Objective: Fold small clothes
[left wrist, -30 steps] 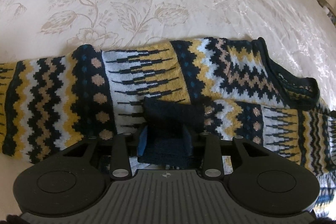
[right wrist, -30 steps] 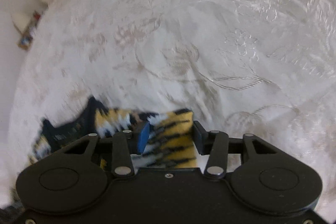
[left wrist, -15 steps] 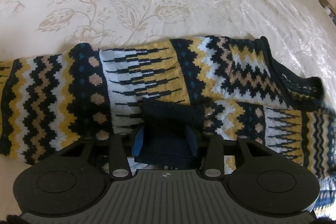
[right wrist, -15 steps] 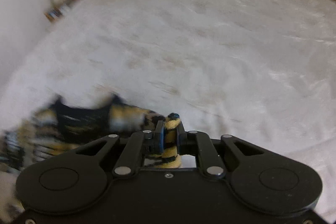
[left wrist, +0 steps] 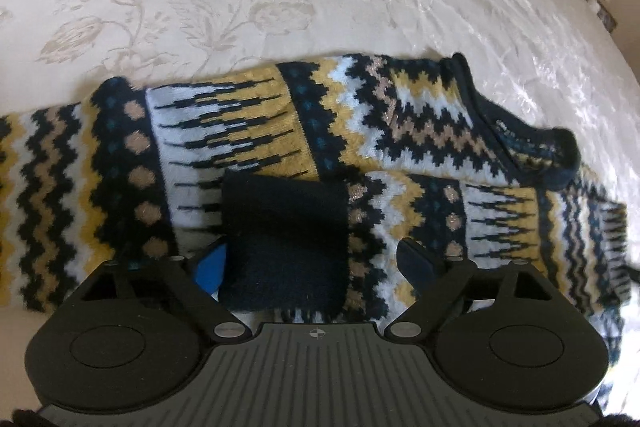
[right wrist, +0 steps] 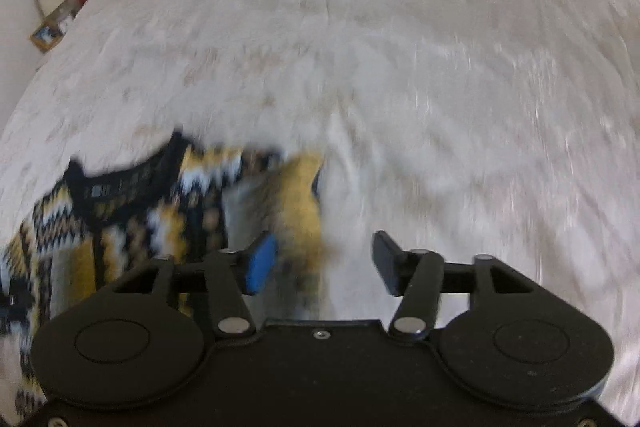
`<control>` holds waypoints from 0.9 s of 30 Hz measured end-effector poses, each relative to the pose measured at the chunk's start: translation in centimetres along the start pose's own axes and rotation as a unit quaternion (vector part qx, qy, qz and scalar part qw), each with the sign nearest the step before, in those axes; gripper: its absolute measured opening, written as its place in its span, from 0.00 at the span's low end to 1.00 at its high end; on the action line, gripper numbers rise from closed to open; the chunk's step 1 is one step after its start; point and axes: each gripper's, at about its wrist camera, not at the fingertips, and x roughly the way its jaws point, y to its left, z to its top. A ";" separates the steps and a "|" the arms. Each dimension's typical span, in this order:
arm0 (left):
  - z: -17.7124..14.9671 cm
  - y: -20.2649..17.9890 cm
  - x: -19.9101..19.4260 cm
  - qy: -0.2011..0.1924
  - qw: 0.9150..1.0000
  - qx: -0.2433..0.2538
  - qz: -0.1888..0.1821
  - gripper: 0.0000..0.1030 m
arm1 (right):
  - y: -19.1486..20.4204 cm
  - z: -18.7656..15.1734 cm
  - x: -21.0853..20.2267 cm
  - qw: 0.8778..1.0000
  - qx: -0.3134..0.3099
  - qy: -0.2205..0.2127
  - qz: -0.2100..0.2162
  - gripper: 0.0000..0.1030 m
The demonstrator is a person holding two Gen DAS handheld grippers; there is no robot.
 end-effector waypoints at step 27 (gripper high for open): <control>-4.6 19.9 -11.2 -0.078 0.975 -0.201 0.052 0.85 | 6.1 -8.8 -5.5 0.999 0.020 0.001 -0.024 0.87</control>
